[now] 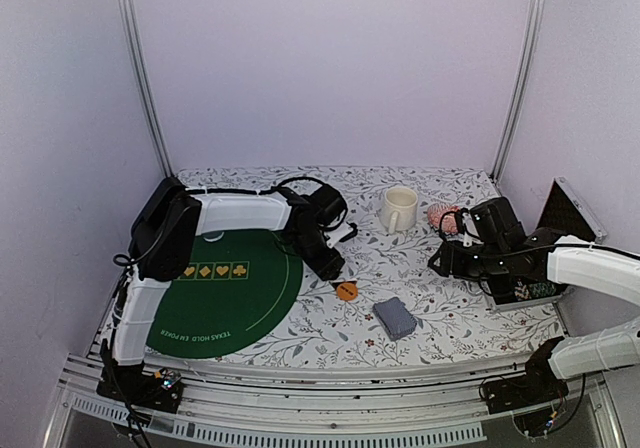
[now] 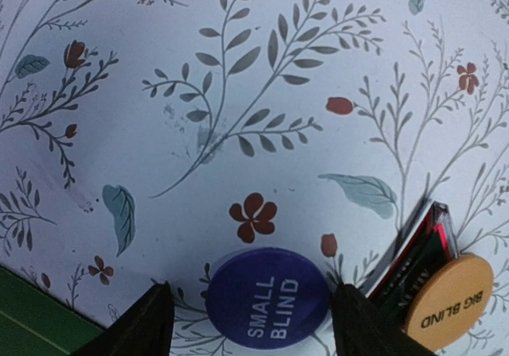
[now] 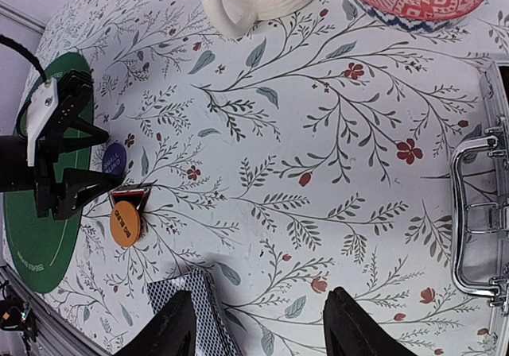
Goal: Distribute texas hold em gaming equipment
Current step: Pick up the small blind button from the center of the board.
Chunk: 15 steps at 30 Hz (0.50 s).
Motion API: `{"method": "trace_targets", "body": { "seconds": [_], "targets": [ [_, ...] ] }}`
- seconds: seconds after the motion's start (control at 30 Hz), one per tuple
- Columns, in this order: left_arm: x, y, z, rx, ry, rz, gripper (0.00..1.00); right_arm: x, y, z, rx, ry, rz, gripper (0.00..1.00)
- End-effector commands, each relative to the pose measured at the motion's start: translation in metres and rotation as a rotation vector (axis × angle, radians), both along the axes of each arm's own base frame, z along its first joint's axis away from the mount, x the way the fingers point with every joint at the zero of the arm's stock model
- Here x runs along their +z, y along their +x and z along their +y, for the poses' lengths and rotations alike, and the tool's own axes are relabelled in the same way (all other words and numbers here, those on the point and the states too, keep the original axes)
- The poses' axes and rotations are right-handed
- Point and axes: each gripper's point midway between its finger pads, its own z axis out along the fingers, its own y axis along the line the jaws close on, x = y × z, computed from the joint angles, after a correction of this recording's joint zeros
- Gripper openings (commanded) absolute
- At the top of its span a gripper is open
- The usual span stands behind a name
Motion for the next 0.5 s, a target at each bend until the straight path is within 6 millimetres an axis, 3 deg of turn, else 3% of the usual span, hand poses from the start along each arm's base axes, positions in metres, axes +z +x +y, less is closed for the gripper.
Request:
{"method": "trace_targets", "body": {
  "seconds": [0.0, 0.47],
  "targets": [
    [-0.024, -0.025, 0.016, -0.013, 0.09, 0.092, 0.68, 0.0, 0.0, -0.004, -0.013, -0.006, -0.004, 0.57],
    [-0.03, -0.03, 0.01, -0.025, 0.076, 0.12, 0.59, 0.003, -0.003, -0.008, -0.028, -0.002, -0.015, 0.57]
  ]
}}
